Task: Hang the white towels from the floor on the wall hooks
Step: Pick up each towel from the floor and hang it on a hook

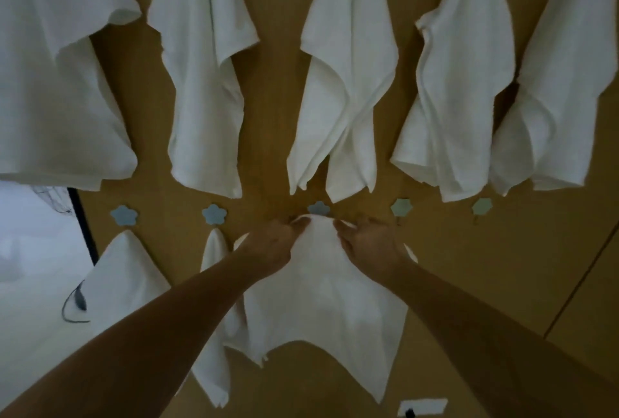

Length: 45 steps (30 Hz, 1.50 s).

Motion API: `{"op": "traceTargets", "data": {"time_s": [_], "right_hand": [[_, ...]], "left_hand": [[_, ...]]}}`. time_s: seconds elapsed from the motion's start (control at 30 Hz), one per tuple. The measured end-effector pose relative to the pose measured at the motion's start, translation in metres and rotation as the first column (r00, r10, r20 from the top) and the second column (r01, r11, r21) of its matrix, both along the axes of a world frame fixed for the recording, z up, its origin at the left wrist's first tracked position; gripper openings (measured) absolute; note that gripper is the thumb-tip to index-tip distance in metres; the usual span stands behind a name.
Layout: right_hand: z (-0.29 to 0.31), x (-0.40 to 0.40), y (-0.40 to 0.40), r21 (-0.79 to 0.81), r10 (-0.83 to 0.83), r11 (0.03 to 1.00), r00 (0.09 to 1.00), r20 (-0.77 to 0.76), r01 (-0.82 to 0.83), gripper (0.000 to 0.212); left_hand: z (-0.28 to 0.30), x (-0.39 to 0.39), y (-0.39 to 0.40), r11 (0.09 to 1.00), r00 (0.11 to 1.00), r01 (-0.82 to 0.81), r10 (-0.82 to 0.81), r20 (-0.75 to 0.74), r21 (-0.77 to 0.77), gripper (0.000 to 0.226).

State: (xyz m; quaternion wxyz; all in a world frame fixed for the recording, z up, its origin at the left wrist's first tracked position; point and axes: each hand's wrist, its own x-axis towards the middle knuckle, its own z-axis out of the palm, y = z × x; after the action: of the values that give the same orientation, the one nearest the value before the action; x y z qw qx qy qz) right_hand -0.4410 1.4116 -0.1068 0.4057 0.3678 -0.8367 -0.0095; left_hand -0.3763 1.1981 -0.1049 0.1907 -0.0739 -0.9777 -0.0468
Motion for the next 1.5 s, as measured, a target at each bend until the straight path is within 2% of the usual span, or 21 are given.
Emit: {"op": "traceTargets", "data": {"time_s": [0.07, 0.17, 0.27, 0.37, 0.43, 0.5, 0.6, 0.67, 0.73, 0.87, 1.0, 1.07, 1.13, 1.2, 1.27, 1.3, 1.33, 1.4, 1.5], "right_hand": [[-0.009, -0.028, -0.011, 0.005, -0.022, 1.0, 0.998, 0.059, 0.022, 0.021], [-0.032, -0.049, -0.02, -0.068, -0.003, 0.998, 0.99, 0.138, 0.012, 0.02], [-0.062, -0.053, -0.022, -0.173, 0.083, 0.983, 0.99, 0.117, -0.062, 0.016], [-0.083, -0.044, -0.036, -0.32, 0.127, 0.943, 0.988, 0.091, -0.091, 0.018], [-0.09, -0.035, -0.049, -0.507, 0.199, 0.857, 0.969, 0.149, -0.098, 0.013], [-0.093, -0.031, -0.055, -0.605, 0.249, 0.794, 0.942, 0.227, -0.064, 0.009], [-0.096, -0.032, -0.056, -0.637, 0.282, 0.77, 0.892, 0.353, 0.009, 0.008], [-0.097, -0.033, -0.059, -0.727, 0.364, 0.681, 0.822, 0.438, 0.085, 0.012], [-0.099, -0.032, -0.064, -0.773, 0.418, 0.607, 0.755, 0.506, 0.182, 0.014], [-0.103, -0.021, -0.069, -0.81, 0.455, 0.544, 0.733, 0.506, 0.221, 0.017], [-0.106, -0.011, -0.072, -0.784, 0.43, 0.567, 0.721, 0.543, 0.252, 0.02], [-0.106, -0.008, -0.074, -0.775, 0.46, 0.549, 0.661, 0.593, 0.313, 0.024], [-0.099, -0.007, -0.077, -0.756, 0.516, 0.5, 0.556, 0.652, 0.422, 0.028], [-0.093, -0.007, -0.078, -0.69, 0.481, 0.52, 0.494, 0.724, 0.504, 0.029], [-0.088, -0.005, -0.076, -0.622, 0.449, 0.551, 0.431, 0.783, 0.556, 0.03], [-0.084, -0.002, -0.075, -0.614, 0.474, 0.547, 0.393, 0.788, 0.57, 0.03], [-0.081, 0.003, -0.074, -0.604, 0.488, 0.548, 0.365, 0.793, 0.579, 0.029], [-0.077, 0.016, -0.071, -0.555, 0.431, 0.599, 0.351, 0.831, 0.578, 0.028], [-0.075, 0.038, -0.067, -0.482, 0.301, 0.617, 0.379, 0.875, 0.622, 0.037]], "left_hand": [[-0.01, -0.023, -0.005, 1.0, 1.0, -0.005, 0.005, 0.014, 0.004, 0.05], [-0.033, -0.037, -0.008, 0.998, 0.999, 0.035, -0.033, -0.041, 0.046, 0.055], [-0.059, -0.045, -0.006, 0.995, 0.995, 0.061, -0.055, -0.083, 0.075, 0.057], [-0.071, -0.05, 0.011, 0.936, 0.996, -0.015, 0.044, -0.075, 0.35, 0.049], [-0.072, -0.051, 0.025, 0.883, 0.986, -0.034, 0.106, -0.13, 0.467, 0.038], [-0.072, -0.049, 0.035, 0.875, 0.968, -0.032, 0.147, -0.201, 0.484, 0.03], [-0.077, -0.047, 0.037, 0.921, 0.944, -0.081, 0.194, -0.268, 0.382, 0.032], [-0.083, -0.048, 0.034, 0.926, 0.942, -0.17, 0.253, -0.221, 0.338, 0.03], [-0.091, -0.045, 0.033, 0.899, 0.948, -0.19, 0.273, -0.165, 0.395, 0.02], [-0.103, -0.045, 0.031, 0.828, 0.975, -0.13, 0.207, -0.082, 0.545, 0.019], [-0.112, -0.053, 0.033, 0.781, 0.985, -0.167, 0.165, 0.059, 0.602, 0.018], [-0.114, -0.058, 0.029, 0.757, 0.982, -0.187, 0.156, 0.104, 0.626, 0.015], [-0.116, -0.061, 0.021, 0.752, 0.987, -0.16, 0.101, 0.129, 0.639, 0.016], [-0.116, -0.064, 0.025, 0.765, 0.982, -0.163, 0.064, 0.177, 0.623, 0.017], [-0.114, -0.065, 0.025, 0.761, 0.972, -0.193, 0.235, 0.014, 0.62, 0.019], [-0.112, -0.065, 0.022, 0.804, 0.962, -0.185, 0.267, -0.064, 0.565, 0.018], [-0.106, -0.062, 0.016, 0.847, 0.981, -0.133, 0.185, -0.051, 0.515, 0.018], [-0.094, -0.056, 0.001, 0.876, 0.997, 0.041, -0.07, 0.043, 0.48, 0.018], [-0.081, -0.041, -0.013, 0.884, 0.982, 0.168, -0.189, 0.004, 0.436, 0.019]]}}
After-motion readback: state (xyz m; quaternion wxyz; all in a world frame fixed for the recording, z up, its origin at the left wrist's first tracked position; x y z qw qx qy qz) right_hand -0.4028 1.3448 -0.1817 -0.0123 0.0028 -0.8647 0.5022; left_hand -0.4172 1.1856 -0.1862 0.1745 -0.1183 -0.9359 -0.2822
